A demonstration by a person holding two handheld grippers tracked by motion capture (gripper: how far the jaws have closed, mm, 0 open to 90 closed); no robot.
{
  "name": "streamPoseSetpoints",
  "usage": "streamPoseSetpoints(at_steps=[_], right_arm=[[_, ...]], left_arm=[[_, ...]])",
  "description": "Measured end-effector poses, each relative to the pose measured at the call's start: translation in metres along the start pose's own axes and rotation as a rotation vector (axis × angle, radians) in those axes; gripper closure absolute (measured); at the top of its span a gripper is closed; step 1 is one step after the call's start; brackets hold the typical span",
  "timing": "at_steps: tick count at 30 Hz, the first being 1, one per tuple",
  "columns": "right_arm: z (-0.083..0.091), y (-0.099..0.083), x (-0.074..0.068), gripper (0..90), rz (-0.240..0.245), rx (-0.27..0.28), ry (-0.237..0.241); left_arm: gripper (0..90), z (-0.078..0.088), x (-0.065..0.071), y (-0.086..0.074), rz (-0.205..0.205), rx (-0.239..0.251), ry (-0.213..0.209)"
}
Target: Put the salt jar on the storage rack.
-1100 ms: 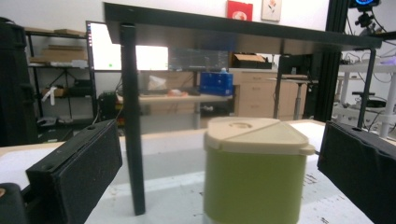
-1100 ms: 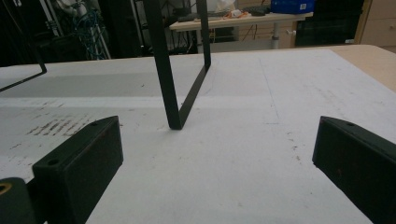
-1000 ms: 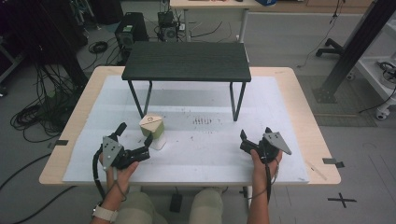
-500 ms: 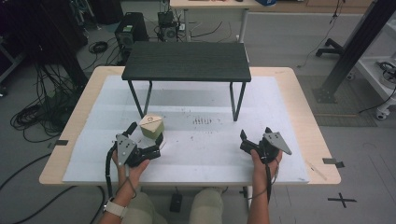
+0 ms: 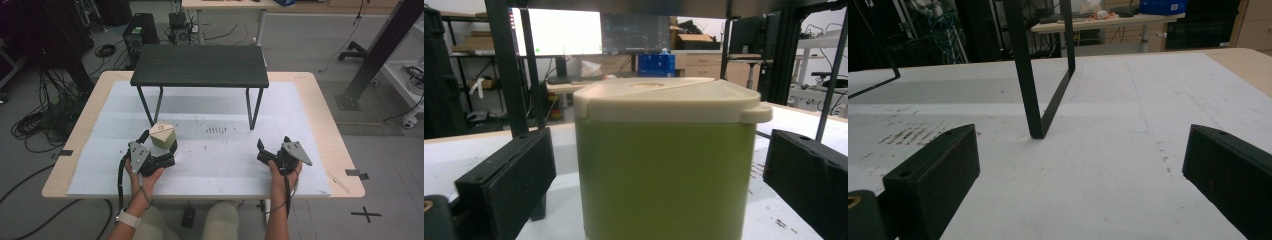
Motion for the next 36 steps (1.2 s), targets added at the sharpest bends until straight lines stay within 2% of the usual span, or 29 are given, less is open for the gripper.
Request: streamPoseSetpoints(at_steps=[16,23,36], right_arm=[[0.0,0.0001,0.0003,2.2,-0.003,0.0,0.002],[0.0,-0.0001,0.0002,2.2,-0.007,-0.002,0.003],[0.0001,-0.0001,0.0003,2.2,-0.009,-0.003,0.003]], left_arm=[[16.6,-0.0085,-0.0044,-0.0077,-0.004,-0.026,0.017],[27.7,-0.0099,-0.0014,-0.0075,-0.012,-0.026,-0.003],[28.6,-0.0093,-0.0016,-0.0069,0.004,-0.03,-0.007]])
Point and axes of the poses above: each handheld gripper's, and its own axes: z roughly backward along the jaws, y roughly out of its top, x roughly to its right, the point moved 8 cm from there along -z, roughly forward along the jaws, and after that the axes turned 11 degrees about -y, right-handed, at the moved point
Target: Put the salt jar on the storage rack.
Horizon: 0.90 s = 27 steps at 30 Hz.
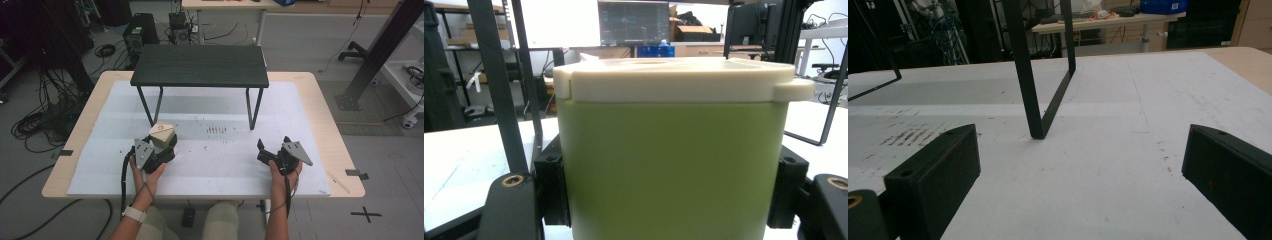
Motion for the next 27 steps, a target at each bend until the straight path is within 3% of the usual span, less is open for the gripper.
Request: streamPoseSetpoints(at_steps=[17,27], right_arm=[[0.0,0.0,0.0,2.5,0.004,-0.001,0.0],[-0.001,0.0,0.0,2.6,0.005,-0.004,0.0]], left_arm=[[29.2,0.013,-0.002,0.004,0.021,-0.02,0.002],[29.2,0.025,-0.006,0.025,0.029,-0.001,-0.004]])
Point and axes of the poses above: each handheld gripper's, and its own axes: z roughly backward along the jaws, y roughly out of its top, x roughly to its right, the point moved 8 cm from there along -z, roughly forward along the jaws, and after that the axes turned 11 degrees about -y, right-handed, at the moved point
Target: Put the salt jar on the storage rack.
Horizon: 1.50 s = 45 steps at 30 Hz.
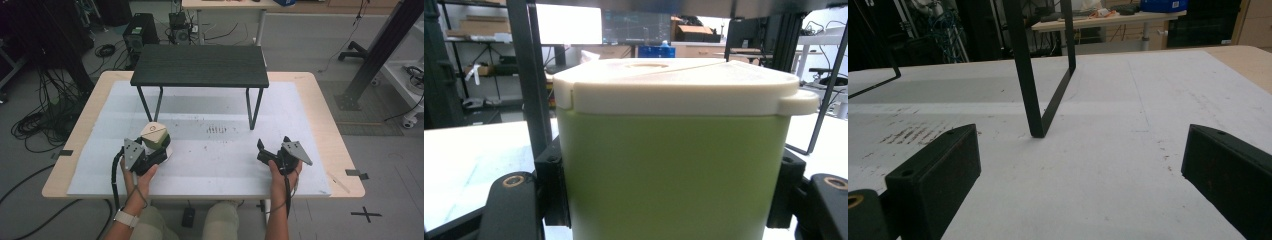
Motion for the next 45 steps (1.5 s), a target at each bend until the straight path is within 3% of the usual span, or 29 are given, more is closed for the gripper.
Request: streamPoseSetpoints(at_steps=[8,15,25,31,45], right_arm=[[0.0,0.0,0.0,2.6,-0.001,-0.002,0.001],[0.0,0.0,0.0,2.6,0.0,-0.002,0.002],[0.0,0.0,0.0,2.6,-0.001,-0.001,0.001],[0.0,0.0,0.0,2.5,-0.002,0.0,-0.001],[0.0,0.0,0.001,2.6,-0.003,0.001,-0.001]], left_arm=[[29.3,0.01,-0.002,0.029,-0.009,0.025,-0.012],[29.3,0.019,-0.005,0.066,-0.026,0.061,-0.016],[29.4,0.025,-0.003,0.104,-0.055,0.073,-0.041],[29.5,0.022,0.001,0.122,-0.083,0.067,-0.061],[29.5,-0.003,-0.001,0.157,-0.039,0.05,-0.117]])
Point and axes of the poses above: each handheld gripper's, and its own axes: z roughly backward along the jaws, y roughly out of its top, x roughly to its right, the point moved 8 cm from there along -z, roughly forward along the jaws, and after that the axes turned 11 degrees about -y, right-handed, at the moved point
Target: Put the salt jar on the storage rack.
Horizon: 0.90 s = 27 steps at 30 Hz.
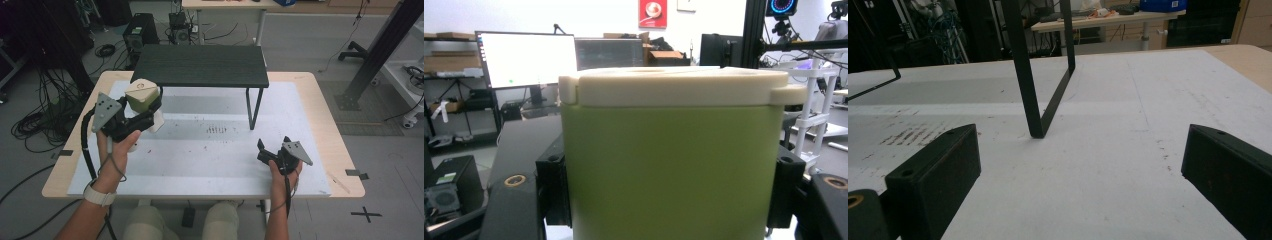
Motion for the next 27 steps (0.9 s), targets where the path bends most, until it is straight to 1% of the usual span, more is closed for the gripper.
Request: streamPoseSetpoints(at_steps=[7,11,14,19,24,27], right_arm=[[0.0,0.0,0.0,2.5,0.001,-0.001,0.0],[0.0,0.0,0.0,2.6,0.002,-0.007,0.0],[0.0,0.0,0.0,2.6,0.003,-0.006,0.001],[-0.001,0.0,0.0,2.6,0.004,-0.009,0.001],[-0.001,-0.001,0.0,2.5,0.001,-0.012,0.002],[-0.001,-0.001,0.0,2.5,0.001,-0.012,0.002]], left_arm=[[29.6,-0.015,-0.011,0.023,0.019,0.016,-0.009],[29.6,-0.021,-0.016,0.033,0.028,0.019,-0.012],[29.6,-0.026,-0.02,0.037,0.037,0.017,-0.015],[29.6,-0.033,-0.026,0.042,0.046,0.013,-0.006],[29.6,-0.042,-0.03,0.049,0.033,0.005,0.003],[29.6,-0.048,-0.032,0.054,0.039,0.006,0.004]])
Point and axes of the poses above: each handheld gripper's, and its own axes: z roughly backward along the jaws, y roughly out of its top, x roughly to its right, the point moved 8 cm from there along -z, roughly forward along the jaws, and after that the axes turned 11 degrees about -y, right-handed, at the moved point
